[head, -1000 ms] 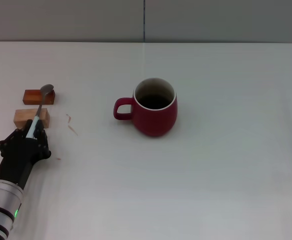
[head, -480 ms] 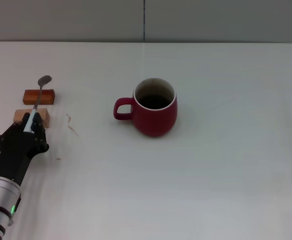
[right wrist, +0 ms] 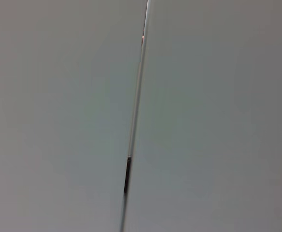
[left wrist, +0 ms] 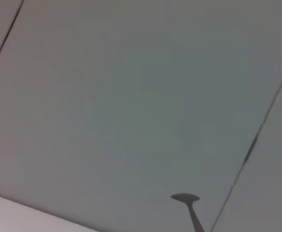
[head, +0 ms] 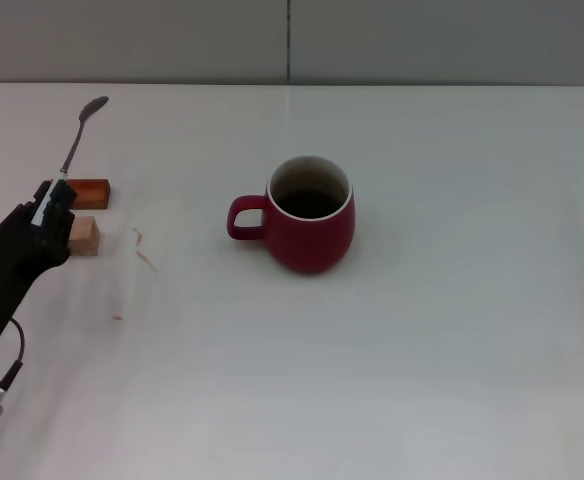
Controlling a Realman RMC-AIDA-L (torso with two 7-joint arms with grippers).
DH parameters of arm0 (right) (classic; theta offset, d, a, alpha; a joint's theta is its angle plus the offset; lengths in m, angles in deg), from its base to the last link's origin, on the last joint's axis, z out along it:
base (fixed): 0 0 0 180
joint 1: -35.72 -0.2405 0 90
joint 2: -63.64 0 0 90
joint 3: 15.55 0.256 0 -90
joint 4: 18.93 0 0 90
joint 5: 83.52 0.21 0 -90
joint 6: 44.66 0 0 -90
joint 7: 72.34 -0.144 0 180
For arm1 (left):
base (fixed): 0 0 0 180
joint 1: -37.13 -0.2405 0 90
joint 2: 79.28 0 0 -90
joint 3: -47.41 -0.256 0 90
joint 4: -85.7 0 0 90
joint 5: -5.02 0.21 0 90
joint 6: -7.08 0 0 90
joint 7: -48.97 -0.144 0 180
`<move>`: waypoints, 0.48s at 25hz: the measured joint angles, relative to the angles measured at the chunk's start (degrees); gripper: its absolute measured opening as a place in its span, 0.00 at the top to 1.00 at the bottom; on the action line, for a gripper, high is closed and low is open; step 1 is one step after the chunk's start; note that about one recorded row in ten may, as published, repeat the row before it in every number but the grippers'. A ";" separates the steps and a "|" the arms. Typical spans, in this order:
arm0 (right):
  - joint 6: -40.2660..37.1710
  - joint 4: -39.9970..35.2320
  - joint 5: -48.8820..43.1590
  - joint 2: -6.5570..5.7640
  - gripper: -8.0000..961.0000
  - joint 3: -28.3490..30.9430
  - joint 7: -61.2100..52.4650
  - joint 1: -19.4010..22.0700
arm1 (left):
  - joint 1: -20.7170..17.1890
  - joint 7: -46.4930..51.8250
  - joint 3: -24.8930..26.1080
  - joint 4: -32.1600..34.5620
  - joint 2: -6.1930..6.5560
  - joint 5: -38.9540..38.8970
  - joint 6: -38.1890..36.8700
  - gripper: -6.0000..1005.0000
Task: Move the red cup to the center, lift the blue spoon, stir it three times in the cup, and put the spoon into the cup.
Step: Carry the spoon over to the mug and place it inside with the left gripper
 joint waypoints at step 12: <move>0.14 0.35 0.00 0.44 0.42 0.19 0.05 0.34 | -3.13 28.05 -2.17 18.96 -0.22 4.20 -7.57 0.83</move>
